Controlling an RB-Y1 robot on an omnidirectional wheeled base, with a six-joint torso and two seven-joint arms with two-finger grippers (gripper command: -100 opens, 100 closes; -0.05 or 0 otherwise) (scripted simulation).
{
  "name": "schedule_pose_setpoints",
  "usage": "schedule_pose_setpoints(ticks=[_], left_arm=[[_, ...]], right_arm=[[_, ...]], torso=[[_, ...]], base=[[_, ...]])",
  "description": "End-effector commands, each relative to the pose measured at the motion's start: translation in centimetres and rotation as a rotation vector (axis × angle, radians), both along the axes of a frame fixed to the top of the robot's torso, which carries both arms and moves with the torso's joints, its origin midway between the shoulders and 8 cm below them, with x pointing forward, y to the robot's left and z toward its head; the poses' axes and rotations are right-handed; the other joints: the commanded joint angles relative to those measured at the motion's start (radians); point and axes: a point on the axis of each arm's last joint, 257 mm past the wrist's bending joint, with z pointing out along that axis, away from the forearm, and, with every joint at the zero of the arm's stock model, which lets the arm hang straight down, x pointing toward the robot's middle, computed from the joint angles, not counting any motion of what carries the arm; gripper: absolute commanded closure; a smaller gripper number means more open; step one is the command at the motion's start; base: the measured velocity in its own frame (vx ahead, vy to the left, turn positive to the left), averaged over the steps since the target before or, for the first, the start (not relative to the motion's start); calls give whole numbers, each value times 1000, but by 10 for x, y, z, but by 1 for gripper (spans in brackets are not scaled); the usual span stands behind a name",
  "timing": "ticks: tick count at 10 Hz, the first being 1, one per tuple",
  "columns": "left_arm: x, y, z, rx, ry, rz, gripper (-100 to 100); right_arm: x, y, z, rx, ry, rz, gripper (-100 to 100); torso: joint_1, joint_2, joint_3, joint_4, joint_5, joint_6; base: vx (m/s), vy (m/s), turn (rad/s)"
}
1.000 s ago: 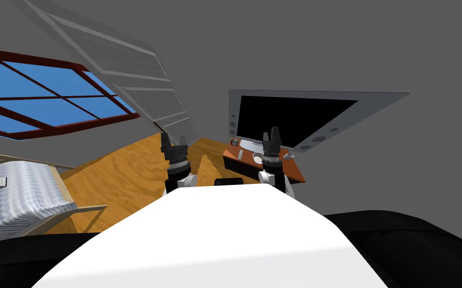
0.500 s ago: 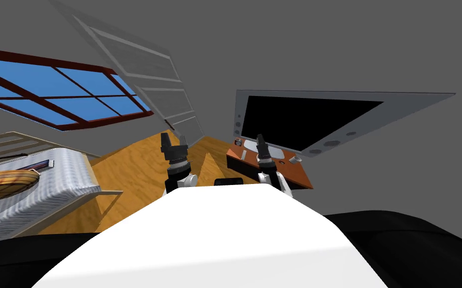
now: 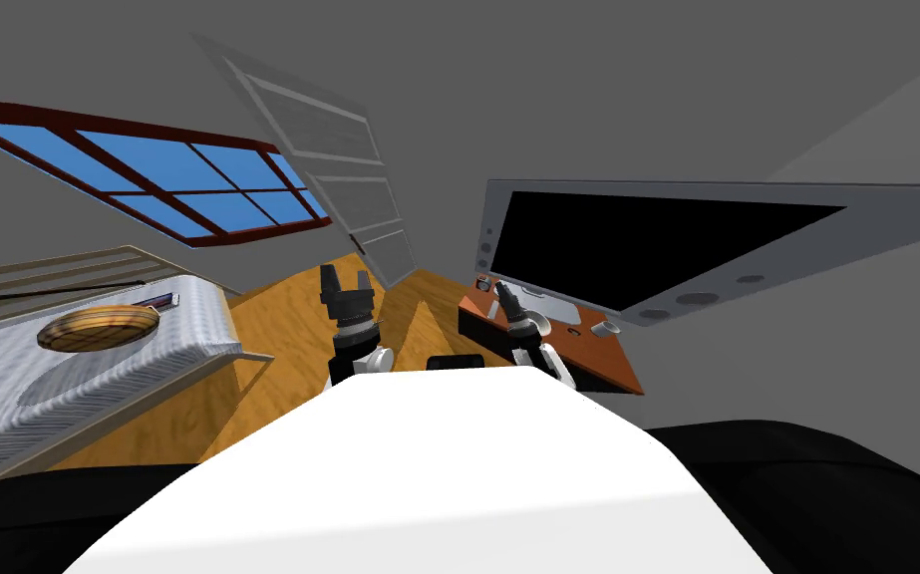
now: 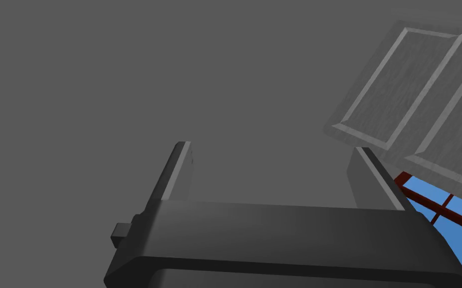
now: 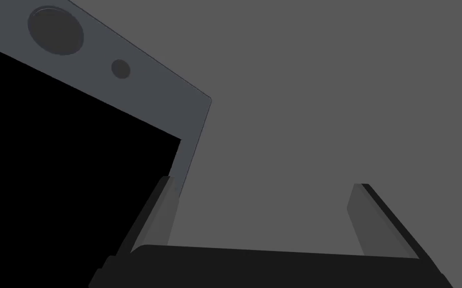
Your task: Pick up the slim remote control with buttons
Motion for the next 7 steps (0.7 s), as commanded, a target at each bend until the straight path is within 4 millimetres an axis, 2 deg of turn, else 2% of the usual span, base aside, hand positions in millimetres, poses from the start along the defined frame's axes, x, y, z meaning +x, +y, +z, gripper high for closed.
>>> schedule_pose_setpoints(ticks=[1, 2, 3, 4, 6, 7], left_arm=[[0, 0, 0, 0, 0, 0, 0], [0, 0, 0, 0, 0, 0, 0], [0, 0, 0, 0, 0, 0, 0], [0, 0, 0, 0, 0, 0, 0], [0, 0, 0, 0, 0, 0, 0], [0, 0, 0, 0, 0, 0, 0]], right_arm=[[6, 5, -27, -108, 43, 7, -100], [7, 6, -36, -136, 55, 5, -100], [8, 9, -57, -210, 81, 14, -100], [8, 9, -64, -229, 92, 13, -100], [8, 11, -94, -327, 128, 24, -100], [6, 11, -118, -410, 157, 38, -100]], torso=[[0, 0, 0, 0, 0, 0], [1, 1, 0, 0, 0, 0], [-1, 0, 0, 0, 0, 1], [-1, 0, 0, 0, 0, 0], [-1, -1, 0, 0, 0, 0], [-1, -1, 0, 0, 0, 1]], base=[[-38, 54, 299], [-27, 32, 109], [-23, 36, 192], [-15, 26, 131], [-14, 30, 197], [-15, 42, 202]])
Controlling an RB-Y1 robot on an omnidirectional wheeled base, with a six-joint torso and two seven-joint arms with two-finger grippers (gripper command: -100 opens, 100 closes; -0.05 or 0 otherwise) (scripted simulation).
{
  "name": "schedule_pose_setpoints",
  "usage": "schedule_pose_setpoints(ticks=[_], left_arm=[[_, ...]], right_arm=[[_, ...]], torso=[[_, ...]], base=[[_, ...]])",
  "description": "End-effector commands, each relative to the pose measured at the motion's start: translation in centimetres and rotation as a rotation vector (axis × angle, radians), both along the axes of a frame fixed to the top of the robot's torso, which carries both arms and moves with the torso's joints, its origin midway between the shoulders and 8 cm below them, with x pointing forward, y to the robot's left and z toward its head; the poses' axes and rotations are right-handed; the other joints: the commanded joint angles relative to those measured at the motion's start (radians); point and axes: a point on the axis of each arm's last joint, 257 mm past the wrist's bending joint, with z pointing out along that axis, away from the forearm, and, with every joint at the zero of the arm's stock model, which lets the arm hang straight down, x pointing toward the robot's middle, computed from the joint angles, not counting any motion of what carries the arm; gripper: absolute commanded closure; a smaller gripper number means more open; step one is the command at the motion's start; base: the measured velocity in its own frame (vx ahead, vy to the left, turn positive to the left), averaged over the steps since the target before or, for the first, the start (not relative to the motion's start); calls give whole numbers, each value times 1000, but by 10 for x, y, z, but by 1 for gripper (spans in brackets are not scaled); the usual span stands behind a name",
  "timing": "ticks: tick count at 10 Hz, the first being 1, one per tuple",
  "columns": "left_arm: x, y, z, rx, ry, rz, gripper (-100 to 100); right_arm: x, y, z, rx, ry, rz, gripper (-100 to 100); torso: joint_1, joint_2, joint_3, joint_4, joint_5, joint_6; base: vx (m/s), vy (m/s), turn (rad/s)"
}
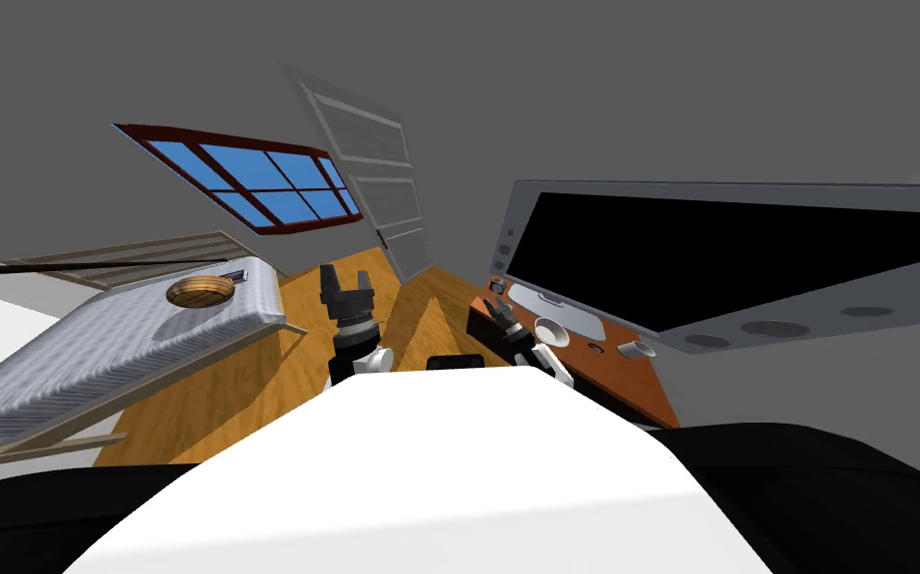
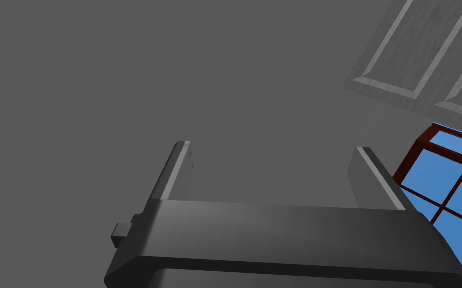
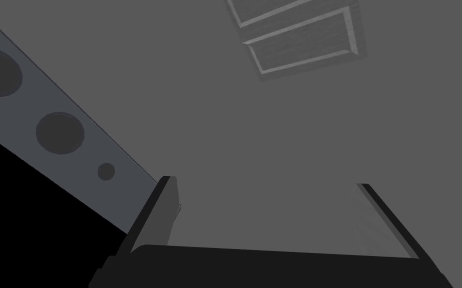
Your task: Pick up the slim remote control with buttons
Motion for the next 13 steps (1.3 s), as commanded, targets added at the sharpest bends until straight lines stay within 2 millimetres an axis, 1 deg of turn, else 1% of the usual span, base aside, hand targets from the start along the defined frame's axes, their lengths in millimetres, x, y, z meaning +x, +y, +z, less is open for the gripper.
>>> schedule_pose_setpoints(ticks=[1, 2, 3, 4, 5, 6, 7, 8, 9, 10, 11, 12, 13], left_arm=[[0, 0, 0, 0, 0, 0, 0], [0, 0, 0, 0, 0, 0, 0], [0, 0, 0, 0, 0, 0, 0], [0, 0, 0, 0, 0, 0, 0], [0, 0, 0, 0, 0, 0, 0], [0, 0, 0, 0, 0, 0, 0], [0, 0, 0, 0, 0, 0, 0], [0, 0, 0, 0, 0, 0, 0], [0, 0, 0, 0, 0, 0, 0], [0, 0, 0, 0, 0, 0, 0], [0, 0, 0, 0, 0, 0, 0], [0, 0, 0, 0, 0, 0, 0], [0, 0, 0, 0, 0, 0, 0]], right_arm=[[-5, 1, -18, -62, 24, 8, -100], [-9, -1, -46, -145, 60, 23, -100], [-10, 0, -49, -166, 60, 27, -100], [-15, -4, -75, -250, 92, 48, -100], [-16, -4, -80, -270, 95, 51, -100], [-21, -6, -98, -353, 108, 79, -100], [-24, -9, -111, -375, 129, 80, -100], [-33, -16, -136, -461, 156, 108, -100], [-34, -17, -141, -480, 162, 112, -100], [-43, -23, -161, -567, 176, 147, -100], [-46, -26, -170, -583, 192, 149, -100], [-56, -32, -187, -673, 198, 190, -100], [-60, -38, -198, -684, 221, 190, -100]], torso=[[0, 0, 0, 0, 0, 0], [0, 0, 0, 0, 0, 1], [0, 0, 0, 0, 0, 0], [-1, 0, 0, 0, 0, 1], [-1, 0, 0, 0, 0, 0], [-1, 0, 0, 0, 0, 1], [-1, 0, 0, 0, 0, 0], [-1, 0, 0, 0, 0, 1], [-1, 0, 0, 0, 0, 0], [-1, 0, 0, 0, 0, 1], [-1, 0, 0, 0, 0, 0], [-1, 0, 0, 0, 0, 1], [-1, 0, 0, 0, 0, 0]], base=[[-13, 28, 119], [-15, 32, 249], [-12, 22, 126], [-13, 31, 252], [-9, 20, 139], [-12, 31, 260], [-12, 22, 103], [-14, 30, 245], [-9, 18, 114], [-14, 29, 259], [-10, 19, 120], [-11, 26, 238], [-10, 18, 120]])
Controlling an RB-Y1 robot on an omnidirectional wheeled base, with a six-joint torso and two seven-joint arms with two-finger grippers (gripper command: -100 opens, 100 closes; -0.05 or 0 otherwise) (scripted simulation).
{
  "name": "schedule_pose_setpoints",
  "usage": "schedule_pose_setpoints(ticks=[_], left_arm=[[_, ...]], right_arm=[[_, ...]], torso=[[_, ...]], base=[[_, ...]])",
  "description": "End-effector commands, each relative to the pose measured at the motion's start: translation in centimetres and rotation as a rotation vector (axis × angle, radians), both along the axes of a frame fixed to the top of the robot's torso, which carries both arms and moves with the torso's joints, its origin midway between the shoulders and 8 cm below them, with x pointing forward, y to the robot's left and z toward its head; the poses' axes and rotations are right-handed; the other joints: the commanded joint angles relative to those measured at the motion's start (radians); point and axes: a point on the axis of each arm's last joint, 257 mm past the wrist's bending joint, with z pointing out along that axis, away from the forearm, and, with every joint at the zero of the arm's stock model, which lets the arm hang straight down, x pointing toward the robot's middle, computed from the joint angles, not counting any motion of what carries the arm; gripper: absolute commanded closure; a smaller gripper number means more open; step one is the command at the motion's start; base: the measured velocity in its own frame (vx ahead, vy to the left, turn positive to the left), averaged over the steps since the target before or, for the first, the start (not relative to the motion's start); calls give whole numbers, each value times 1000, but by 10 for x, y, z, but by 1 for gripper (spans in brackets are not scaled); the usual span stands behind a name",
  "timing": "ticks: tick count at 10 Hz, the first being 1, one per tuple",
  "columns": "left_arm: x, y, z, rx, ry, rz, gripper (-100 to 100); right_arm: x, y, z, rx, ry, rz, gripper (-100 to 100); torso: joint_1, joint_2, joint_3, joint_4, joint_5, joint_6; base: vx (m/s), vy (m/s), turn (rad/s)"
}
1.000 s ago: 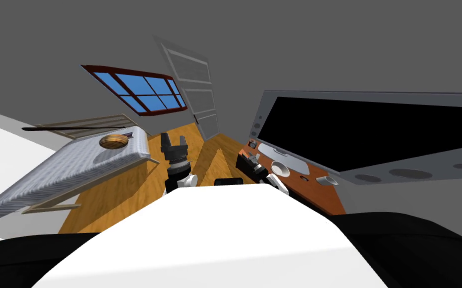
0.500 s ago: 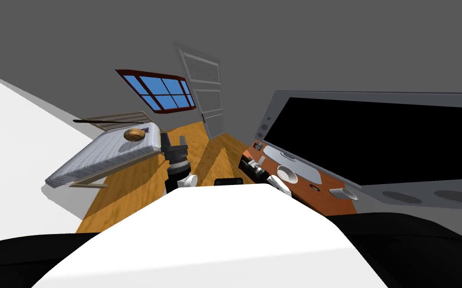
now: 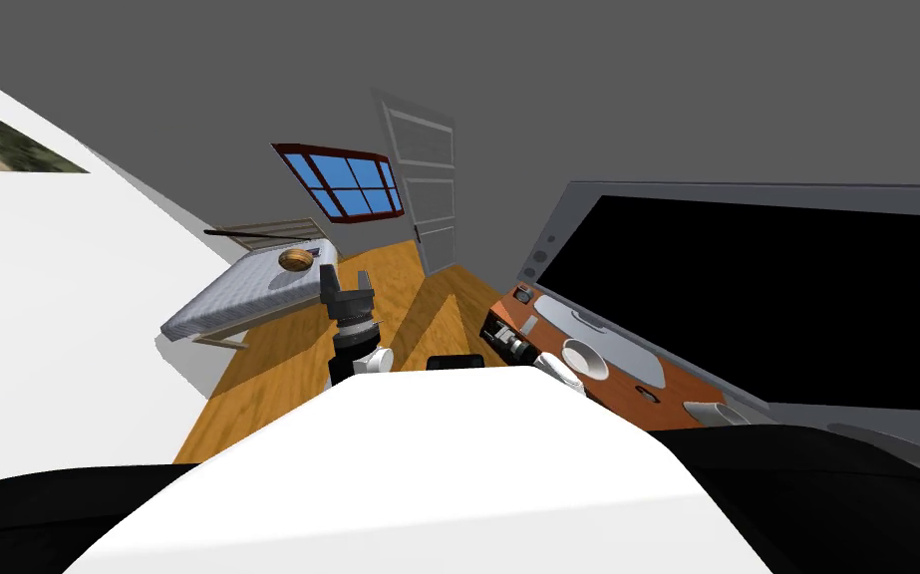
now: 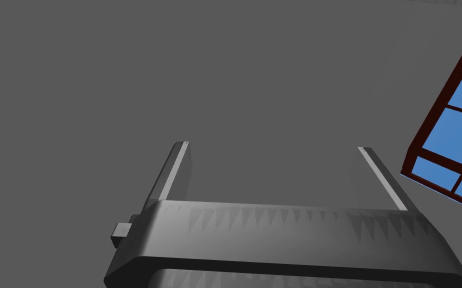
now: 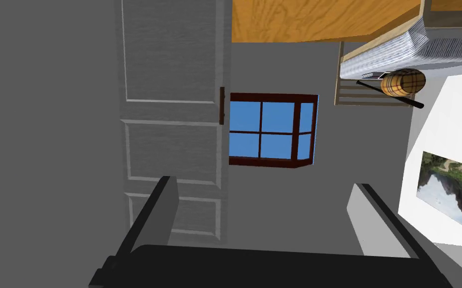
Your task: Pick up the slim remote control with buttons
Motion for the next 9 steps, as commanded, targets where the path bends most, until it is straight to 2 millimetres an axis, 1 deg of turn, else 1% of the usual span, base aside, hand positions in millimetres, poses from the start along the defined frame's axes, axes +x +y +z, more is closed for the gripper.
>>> schedule_pose_setpoints(ticks=[1, 2, 4, 5, 6, 7, 8, 9], left_arm=[[0, 0, 0, 0, 0, 0, 0], [0, 0, 0, 0, 0, 0, 0], [0, 0, 0, 0, 0, 0, 0], [0, 0, 0, 0, 0, 0, 0], [0, 0, 0, 0, 0, 0, 0], [0, 0, 0, 0, 0, 0, 0], [0, 0, 0, 0, 0, 0, 0], [0, 0, 0, 0, 0, 0, 0]], right_arm=[[-14, -12, -26, -106, 30, 52, -100], [-18, -17, -33, -116, 44, 49, -100], [-43, -38, -68, -274, 85, 145, -100], [-50, -47, -78, -296, 108, 145, -100], [-65, -61, -94, -377, 129, 199, -100], [-67, -65, -98, -381, 140, 195, -100], [-80, -77, -110, -455, 153, 253, -100], [-85, -83, -115, -460, 171, 247, -100]], torso=[[0, 0, 0, 0, 0, 0], [0, 0, 0, 0, 0, -1], [0, 0, 0, 0, 0, -1], [0, 0, 0, 0, 0, -1], [-1, 0, 0, 0, 0, 0], [-1, 0, 0, 0, 0, 0], [-1, 0, 0, 0, 0, 0], [-1, -1, 0, 0, 0, -1]], base=[[-11, 25, 249], [-9, 13, 123], [-14, 20, 301], [-11, 11, 99], [-6, 13, 219], [-2, 2, 122], [-2, 1, 258], [1, -7, 96]])
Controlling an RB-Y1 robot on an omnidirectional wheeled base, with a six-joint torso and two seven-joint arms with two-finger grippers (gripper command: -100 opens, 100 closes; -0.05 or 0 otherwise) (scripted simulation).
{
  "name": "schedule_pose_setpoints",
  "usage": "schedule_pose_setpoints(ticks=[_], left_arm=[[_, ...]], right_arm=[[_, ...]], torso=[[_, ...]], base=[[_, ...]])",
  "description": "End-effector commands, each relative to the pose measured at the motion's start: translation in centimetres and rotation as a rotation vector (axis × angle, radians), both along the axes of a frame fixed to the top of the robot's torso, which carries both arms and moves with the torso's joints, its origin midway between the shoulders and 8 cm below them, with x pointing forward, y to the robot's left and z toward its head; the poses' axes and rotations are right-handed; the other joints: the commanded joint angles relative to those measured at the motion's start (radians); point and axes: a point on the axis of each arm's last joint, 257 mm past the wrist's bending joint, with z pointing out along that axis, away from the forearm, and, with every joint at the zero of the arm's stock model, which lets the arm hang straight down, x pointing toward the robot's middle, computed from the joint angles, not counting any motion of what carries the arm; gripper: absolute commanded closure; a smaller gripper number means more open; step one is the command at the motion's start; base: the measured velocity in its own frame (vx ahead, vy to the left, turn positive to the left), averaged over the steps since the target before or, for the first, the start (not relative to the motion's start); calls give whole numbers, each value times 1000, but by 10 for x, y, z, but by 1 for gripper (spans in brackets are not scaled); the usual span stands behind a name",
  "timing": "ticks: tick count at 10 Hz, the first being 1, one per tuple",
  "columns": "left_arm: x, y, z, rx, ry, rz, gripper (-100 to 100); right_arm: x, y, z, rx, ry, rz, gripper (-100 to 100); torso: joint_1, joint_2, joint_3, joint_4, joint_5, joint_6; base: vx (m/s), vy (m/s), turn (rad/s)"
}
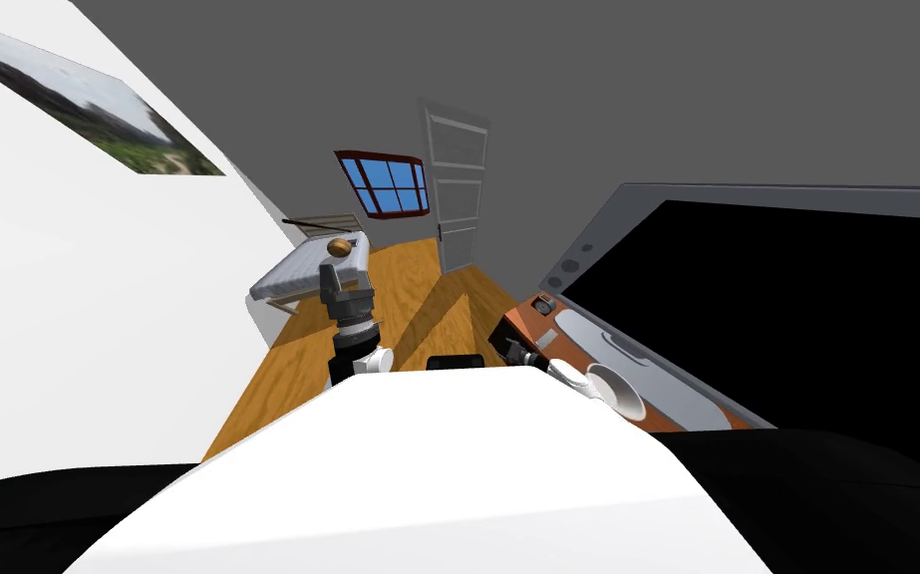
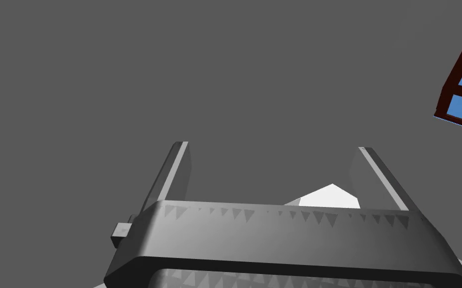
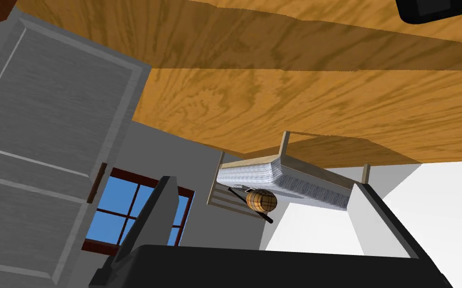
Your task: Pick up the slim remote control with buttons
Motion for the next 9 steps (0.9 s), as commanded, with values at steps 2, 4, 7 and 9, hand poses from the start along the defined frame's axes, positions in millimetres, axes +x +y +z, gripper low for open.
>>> schedule_pose_setpoints(ticks=[2, 4, 7, 9], left_arm=[[0, 0, 0, 0, 0, 0, 0], [0, 0, 0, 0, 0, 0, 0], [0, 0, 0, 0, 0, 0, 0], [0, 0, 0, 0, 0, 0, 0]], right_arm=[[-42, -38, -30, -154, 69, 113, -100], [-45, -41, -32, -158, 77, 109, -100], [-76, -74, -49, -273, 131, 213, -100], [-95, -94, -57, -329, 167, 260, -100]], torso=[[0, 0, 0, 0, 0, 0], [-1, -1, 0, 0, 0, 0], [-1, 0, 0, 0, 0, 0], [-2, -1, -1, 0, 0, 0]], base=[[8, -12, 251], [6, -22, 44], [9, -24, 166], [16, -41, 133]])
